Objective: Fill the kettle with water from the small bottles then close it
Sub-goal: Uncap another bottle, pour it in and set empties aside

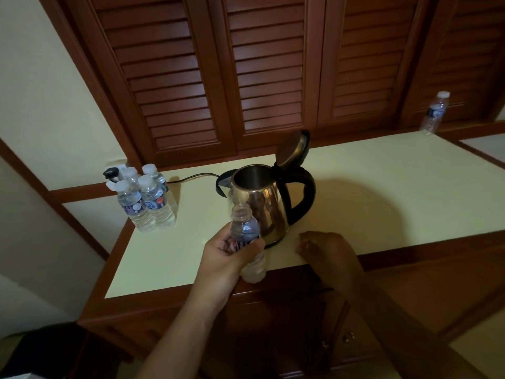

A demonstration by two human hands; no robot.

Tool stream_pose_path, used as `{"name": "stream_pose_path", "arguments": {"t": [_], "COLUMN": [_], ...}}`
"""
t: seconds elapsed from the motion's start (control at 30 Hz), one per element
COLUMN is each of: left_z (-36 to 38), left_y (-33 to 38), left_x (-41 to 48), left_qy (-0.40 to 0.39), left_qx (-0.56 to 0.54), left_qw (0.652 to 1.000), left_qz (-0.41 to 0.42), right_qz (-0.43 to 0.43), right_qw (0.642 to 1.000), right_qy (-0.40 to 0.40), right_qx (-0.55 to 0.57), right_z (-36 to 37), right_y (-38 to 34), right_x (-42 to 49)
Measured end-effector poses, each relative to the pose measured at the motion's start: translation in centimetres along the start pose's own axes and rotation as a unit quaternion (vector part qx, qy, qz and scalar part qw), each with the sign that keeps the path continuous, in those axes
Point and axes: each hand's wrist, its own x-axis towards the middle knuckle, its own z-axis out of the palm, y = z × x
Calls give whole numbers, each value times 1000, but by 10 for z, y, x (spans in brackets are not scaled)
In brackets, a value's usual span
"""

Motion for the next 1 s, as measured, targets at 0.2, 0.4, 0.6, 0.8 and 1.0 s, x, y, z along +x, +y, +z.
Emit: {"name": "stream_pose_path", "arguments": {"t": [0.2, 0.4, 0.6, 0.8, 1.0], "left_z": [1, 1, -4, -11, -20], "left_y": [5, 20, 40, 65, 93], "left_x": [-2, 2, 14, 32, 59], "left_qy": [4, 18, 50, 75, 78], "left_qx": [45, 108, 169, 246, 409], "left_qw": [999, 993, 982, 965, 909], "left_qz": [21, 45, 71, 45, 20], "right_qz": [-1, 51, 33, 30, 30], "right_qw": [1000, 982, 958, 950, 949], "right_qy": [20, -95, -152, -149, -149], "right_qx": [6, -156, -241, -273, -275], "right_z": [-3, -8, 4, 8, 8], "right_y": [3, 15, 22, 24, 24], "right_x": [6, 26, 23, 21, 22]}}
